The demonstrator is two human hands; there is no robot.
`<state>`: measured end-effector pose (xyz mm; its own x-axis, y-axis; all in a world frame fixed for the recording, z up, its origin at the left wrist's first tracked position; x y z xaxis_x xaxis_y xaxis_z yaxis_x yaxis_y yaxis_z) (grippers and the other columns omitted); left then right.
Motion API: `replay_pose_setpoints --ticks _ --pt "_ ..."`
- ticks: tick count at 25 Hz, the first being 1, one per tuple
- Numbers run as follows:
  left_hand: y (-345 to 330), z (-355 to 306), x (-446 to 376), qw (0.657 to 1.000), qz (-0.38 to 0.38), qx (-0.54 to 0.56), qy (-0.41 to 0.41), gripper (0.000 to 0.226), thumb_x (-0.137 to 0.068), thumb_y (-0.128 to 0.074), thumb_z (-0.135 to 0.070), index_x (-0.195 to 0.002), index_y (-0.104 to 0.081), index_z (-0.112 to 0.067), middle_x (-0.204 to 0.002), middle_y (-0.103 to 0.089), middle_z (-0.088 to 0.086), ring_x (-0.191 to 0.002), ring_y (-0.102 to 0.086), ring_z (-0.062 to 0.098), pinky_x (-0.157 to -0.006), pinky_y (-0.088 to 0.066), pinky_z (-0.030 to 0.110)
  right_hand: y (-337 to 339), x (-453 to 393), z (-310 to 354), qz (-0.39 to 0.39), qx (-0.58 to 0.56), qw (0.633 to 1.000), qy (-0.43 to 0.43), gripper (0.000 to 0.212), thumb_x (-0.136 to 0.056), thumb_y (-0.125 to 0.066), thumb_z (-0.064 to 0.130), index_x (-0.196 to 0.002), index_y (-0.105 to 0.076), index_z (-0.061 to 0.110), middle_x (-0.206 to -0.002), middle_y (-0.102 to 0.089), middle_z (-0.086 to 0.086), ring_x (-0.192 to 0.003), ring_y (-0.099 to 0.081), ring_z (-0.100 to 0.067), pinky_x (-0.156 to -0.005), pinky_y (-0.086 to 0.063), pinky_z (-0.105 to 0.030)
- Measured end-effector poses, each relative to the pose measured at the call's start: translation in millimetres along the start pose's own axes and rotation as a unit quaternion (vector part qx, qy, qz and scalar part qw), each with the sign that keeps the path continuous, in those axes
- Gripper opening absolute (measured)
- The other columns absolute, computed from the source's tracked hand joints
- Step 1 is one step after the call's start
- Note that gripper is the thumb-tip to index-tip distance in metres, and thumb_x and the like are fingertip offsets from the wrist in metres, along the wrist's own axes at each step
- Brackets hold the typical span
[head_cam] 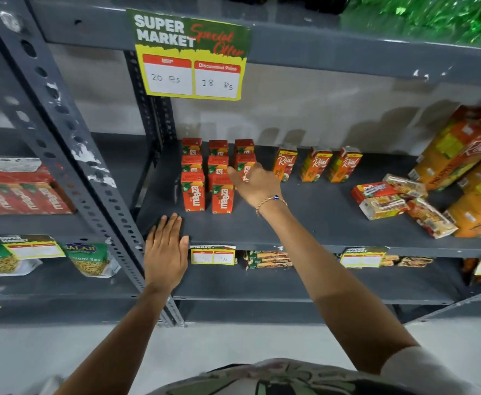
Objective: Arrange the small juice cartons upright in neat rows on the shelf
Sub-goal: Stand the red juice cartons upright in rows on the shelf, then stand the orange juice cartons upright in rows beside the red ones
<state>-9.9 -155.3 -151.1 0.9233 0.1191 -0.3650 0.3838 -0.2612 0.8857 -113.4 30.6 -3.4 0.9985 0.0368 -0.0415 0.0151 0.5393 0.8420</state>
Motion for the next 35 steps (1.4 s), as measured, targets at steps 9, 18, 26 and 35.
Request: replay_pose_setpoints --ticks 9,18,26,35 --pt "-44.0 -163.4 0.4 0.988 0.073 -0.012 -0.134 0.065 -0.102 -0.011 -0.040 -0.138 -0.047 0.000 -0.144 -0.048 0.015 -0.135 -0.041 0.030 -0.112 -0.024 0.040 135.6 -9.6 -191.7 -0.004 0.086 0.994 -0.062 0.020 -0.086 -0.060 0.017 -0.102 -0.070 0.010 -0.117 -0.068 -0.014 -0.112 -0.060 -0.034 -0.095 -0.046 -0.035" --pt "-65.5 -196.4 4.2 0.995 0.023 -0.040 -0.085 0.051 -0.098 -0.031 -0.032 -0.134 -0.053 -0.003 -0.138 -0.054 0.013 -0.130 -0.047 0.031 -0.107 -0.031 0.045 174.1 -49.8 -298.5 0.081 0.185 0.979 0.006 0.031 -0.097 -0.046 0.018 -0.123 -0.063 0.015 -0.135 -0.057 -0.011 -0.122 -0.052 -0.032 -0.102 -0.040 -0.036" --pt "-72.9 -197.8 4.4 0.998 -0.002 -0.030 -0.063 0.052 -0.096 -0.031 -0.033 -0.134 -0.053 -0.006 -0.138 -0.054 0.011 -0.130 -0.047 0.029 -0.107 -0.029 0.042 167.4 -85.7 -315.3 0.164 0.228 0.959 0.034 0.051 -0.088 -0.062 0.026 -0.137 -0.048 0.017 -0.141 -0.049 -0.014 -0.128 -0.046 -0.034 -0.106 -0.038 -0.041" --pt "-74.2 -194.3 2.9 0.996 0.002 -0.038 -0.076 0.051 -0.096 -0.032 -0.032 -0.133 -0.053 -0.005 -0.136 -0.056 0.011 -0.127 -0.049 0.030 -0.103 -0.031 0.042 153.6 -103.2 -313.5 0.160 0.245 0.953 0.076 0.049 -0.089 -0.060 0.020 -0.136 -0.048 0.016 -0.138 -0.051 -0.014 -0.126 -0.047 -0.033 -0.103 -0.039 -0.039"
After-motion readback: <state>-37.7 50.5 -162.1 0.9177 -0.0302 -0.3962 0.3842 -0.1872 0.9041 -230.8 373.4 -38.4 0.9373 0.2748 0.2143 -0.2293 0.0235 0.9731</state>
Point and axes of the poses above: each hand's wrist, its own x-axis away from the middle knuckle, its own y-axis out of the back of the hand, z = x × y, the point moved 1 cm from there along -x, towards the middle knuckle
